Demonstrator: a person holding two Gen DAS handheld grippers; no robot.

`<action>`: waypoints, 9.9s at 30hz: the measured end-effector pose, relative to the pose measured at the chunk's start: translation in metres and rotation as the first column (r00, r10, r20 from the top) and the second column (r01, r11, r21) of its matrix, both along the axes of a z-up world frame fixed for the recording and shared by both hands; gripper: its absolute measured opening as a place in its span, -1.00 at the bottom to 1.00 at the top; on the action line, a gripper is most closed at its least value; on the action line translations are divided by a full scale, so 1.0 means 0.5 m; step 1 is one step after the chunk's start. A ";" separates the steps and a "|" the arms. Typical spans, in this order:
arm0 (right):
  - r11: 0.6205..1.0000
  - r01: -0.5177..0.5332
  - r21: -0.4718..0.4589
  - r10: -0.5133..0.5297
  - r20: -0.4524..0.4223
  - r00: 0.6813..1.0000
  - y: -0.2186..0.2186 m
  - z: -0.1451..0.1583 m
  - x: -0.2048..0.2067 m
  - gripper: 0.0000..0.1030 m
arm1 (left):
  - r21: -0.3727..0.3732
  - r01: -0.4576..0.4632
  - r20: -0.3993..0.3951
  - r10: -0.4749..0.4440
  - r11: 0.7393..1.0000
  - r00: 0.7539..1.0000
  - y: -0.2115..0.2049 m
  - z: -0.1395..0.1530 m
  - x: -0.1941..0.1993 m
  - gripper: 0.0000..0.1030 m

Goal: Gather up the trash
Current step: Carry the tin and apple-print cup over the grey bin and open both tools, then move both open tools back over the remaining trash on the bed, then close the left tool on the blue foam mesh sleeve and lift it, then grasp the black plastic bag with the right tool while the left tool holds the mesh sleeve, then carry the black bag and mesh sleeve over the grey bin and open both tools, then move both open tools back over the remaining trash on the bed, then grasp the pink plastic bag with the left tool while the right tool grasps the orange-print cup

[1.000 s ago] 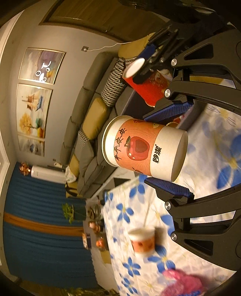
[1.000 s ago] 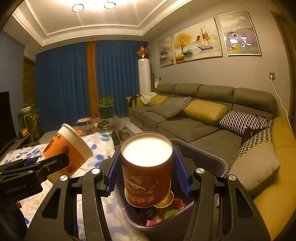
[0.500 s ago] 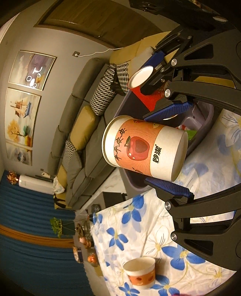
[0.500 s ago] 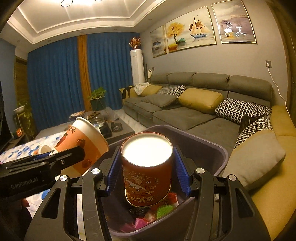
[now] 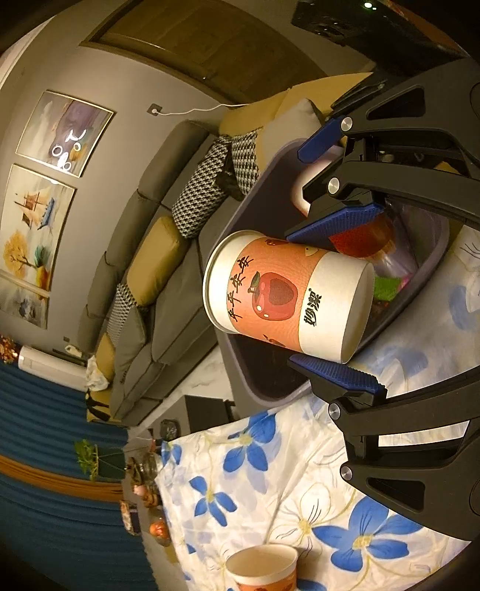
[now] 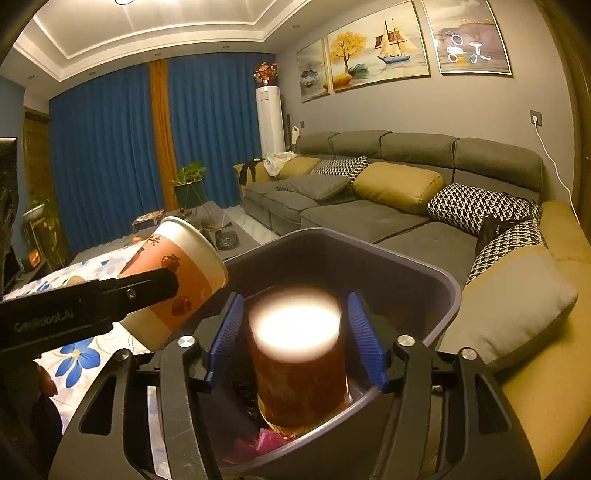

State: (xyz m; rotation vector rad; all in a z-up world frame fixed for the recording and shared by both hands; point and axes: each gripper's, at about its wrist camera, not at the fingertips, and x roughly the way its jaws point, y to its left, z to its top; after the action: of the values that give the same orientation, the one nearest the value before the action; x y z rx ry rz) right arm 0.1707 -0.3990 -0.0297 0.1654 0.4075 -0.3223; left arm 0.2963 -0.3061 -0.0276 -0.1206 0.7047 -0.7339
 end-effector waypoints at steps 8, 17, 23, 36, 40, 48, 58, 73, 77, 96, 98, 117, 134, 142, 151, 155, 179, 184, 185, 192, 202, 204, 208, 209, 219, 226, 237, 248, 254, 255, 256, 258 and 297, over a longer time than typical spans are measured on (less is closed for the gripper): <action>0.999 0.047 -0.006 -0.047 0.001 0.999 -0.015 0.004 -0.032 0.30 | 0.004 0.024 -0.037 -0.024 1.000 0.999 -0.026 -0.011 0.009 0.19; 0.996 0.085 0.022 -0.085 0.018 0.996 -0.026 0.020 -0.093 0.39 | 0.006 -0.026 -0.022 0.026 1.000 0.999 0.005 -0.014 -0.018 0.52; 0.999 0.049 -0.009 -0.048 0.064 0.997 0.023 0.037 -0.136 0.65 | 0.014 -0.201 0.064 0.199 0.980 0.978 0.125 0.008 -0.086 0.68; 0.988 -0.156 0.012 0.155 0.066 0.986 0.215 0.038 -0.170 0.71 | 0.080 -0.568 0.233 0.539 0.819 0.810 0.483 0.032 -0.258 0.79; 0.972 -0.236 -0.016 0.236 0.042 0.971 0.312 0.034 -0.166 0.71 | 0.086 -0.657 0.244 0.624 0.749 0.743 0.606 0.036 -0.298 0.79; 0.941 -0.336 -0.044 0.338 0.053 0.940 0.465 0.048 -0.157 0.71 | 0.087 -0.742 0.237 0.710 0.664 0.663 0.779 0.036 -0.350 0.79; 0.910 -0.406 -0.088 0.409 0.029 0.912 0.569 0.054 -0.141 0.71 | 0.109 -0.719 0.050 0.719 0.687 0.694 0.866 -0.037 -0.286 0.75; 0.915 -0.400 -0.049 0.401 0.013 0.916 0.550 0.041 -0.139 0.71 | 0.191 -0.594 -0.019 0.608 0.782 0.794 0.804 -0.087 -0.231 -0.73; 0.914 -0.404 -0.041 0.405 0.015 0.914 0.549 0.043 -0.139 0.71 | 0.180 -0.570 -0.017 0.582 0.801 0.813 0.784 -0.086 -0.243 -0.83; 0.906 -0.421 -0.041 0.422 -0.002 0.907 0.563 0.035 -0.147 0.71 | 0.090 -0.442 0.072 0.437 0.892 0.897 0.708 -0.023 -0.379 -0.84; 0.904 -0.426 -0.040 0.426 -0.007 0.905 0.568 0.034 -0.145 0.71 | 0.088 -0.450 0.078 0.444 0.889 0.893 0.716 -0.021 -0.386 -0.84; 0.885 -0.465 -0.029 0.462 -0.073 0.884 0.617 0.004 -0.111 0.71 | 0.037 -0.500 0.047 0.498 0.865 0.866 0.790 -0.032 -0.397 -0.84; 0.794 -0.594 0.129 0.601 -0.021 0.799 0.661 0.047 -0.083 0.71 | 0.045 -0.474 0.074 0.470 0.880 0.880 0.786 -0.040 -0.410 -0.84; 0.807 -0.581 0.101 0.587 -0.038 0.809 0.676 0.047 -0.075 0.71 | -0.028 -0.569 0.121 0.568 0.822 0.814 0.865 0.010 -0.450 -0.84; 0.720 -0.688 0.091 0.693 -0.132 0.709 0.820 0.004 -0.051 0.63 | -0.048 -0.670 0.164 0.667 0.741 0.727 0.944 0.047 -0.492 -0.84; 0.706 -0.702 0.093 0.705 -0.191 0.683 0.861 -0.020 -0.038 0.49 | -0.054 -0.684 0.167 0.682 0.728 0.713 0.961 0.052 -0.503 -0.84; 0.690 -0.722 0.052 0.715 -0.207 0.668 0.820 -0.016 -0.069 -0.90 | -0.051 -0.668 0.166 0.666 0.742 0.727 0.936 0.061 -0.496 -0.84; 0.701 -0.713 0.037 0.708 -0.163 0.687 0.776 0.010 -0.091 -0.91 | -0.041 -0.659 0.175 0.654 0.751 0.736 0.914 0.065 -0.493 -0.84; 0.704 -0.709 0.036 0.705 -0.154 0.692 0.766 0.015 -0.095 -0.91 | -0.039 -0.654 0.178 0.649 0.756 0.740 0.906 0.066 -0.491 -0.84; 0.730 -0.683 0.024 0.681 -0.103 0.725 0.698 0.041 -0.124 -0.91 | -0.020 -0.618 0.192 0.609 0.786 0.769 0.853 0.071 -0.483 -0.84; 0.800 -0.599 0.016 0.600 -0.027 0.800 0.554 0.081 -0.146 -0.92 | 0.011 -0.518 0.216 0.504 0.855 0.836 0.736 0.081 -0.437 -0.84; 0.819 -0.573 0.018 0.574 -0.012 0.819 0.517 0.088 -0.146 -0.92 | 0.011 -0.490 0.213 0.477 0.871 0.853 0.708 0.084 -0.422 -0.84; 0.856 -0.517 0.022 0.517 0.014 0.856 0.448 0.099 -0.146 -0.92 | 0.021 -0.424 0.218 0.410 0.905 0.885 0.638 0.096 -0.383 -0.84; 0.866 -0.499 0.021 0.499 0.020 0.867 0.427 0.103 -0.144 -0.92 | 0.025 -0.412 0.224 0.396 0.911 0.890 0.624 0.097 -0.375 -0.84; 0.974 -0.226 0.004 0.225 0.078 0.971 0.189 0.137 -0.108 -0.92 | 0.027 -0.225 0.221 0.214 0.974 0.952 0.407 0.115 -0.259 -0.84; 0.999 -0.044 0.005 0.043 0.085 0.995 0.057 0.137 -0.073 -0.92 | 0.042 -0.136 0.211 0.124 0.990 0.970 0.253 0.111 -0.178 -0.84; 0.999 0.046 0.005 -0.046 0.038 0.998 -0.021 0.095 -0.027 -0.92 | 0.102 -0.040 0.154 0.024 0.994 0.988 0.099 0.057 -0.105 -0.84; 0.998 0.050 0.027 -0.051 0.022 0.998 -0.047 0.077 -0.006 -0.92 | 0.129 0.019 0.102 -0.032 0.991 0.994 0.019 0.036 -0.066 -0.82; 0.998 0.039 0.046 -0.041 0.027 0.999 -0.061 0.071 0.001 -0.91 | 0.120 0.058 0.085 -0.069 0.991 0.994 0.007 0.030 -0.059 -0.80; 0.998 0.038 0.047 -0.040 0.026 0.999 -0.062 0.070 0.003 -0.91 | 0.119 0.068 0.081 -0.078 0.991 0.994 0.005 0.027 -0.058 -0.77; 0.998 0.037 0.049 -0.038 0.026 0.999 -0.062 0.069 0.003 -0.91 | 0.117 0.077 0.074 -0.086 0.990 0.994 0.005 0.024 -0.056 -0.68; 0.998 0.041 0.053 -0.043 0.026 0.999 -0.067 0.067 0.004 -0.90 | 0.116 0.080 0.064 -0.088 0.990 0.994 0.005 0.018 -0.052 -0.40; 0.948 -0.319 0.008 0.319 0.002 0.948 0.342 0.066 0.023 0.59 | 0.109 -0.699 0.036 0.700 0.706 0.713 0.700 -0.051 -0.054 0.53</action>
State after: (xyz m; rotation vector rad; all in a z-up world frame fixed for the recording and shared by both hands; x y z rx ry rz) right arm 0.1824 -0.2282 0.0031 0.1054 0.4278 -0.0008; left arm 0.2695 0.0439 -0.0530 -0.2703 0.6398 0.0522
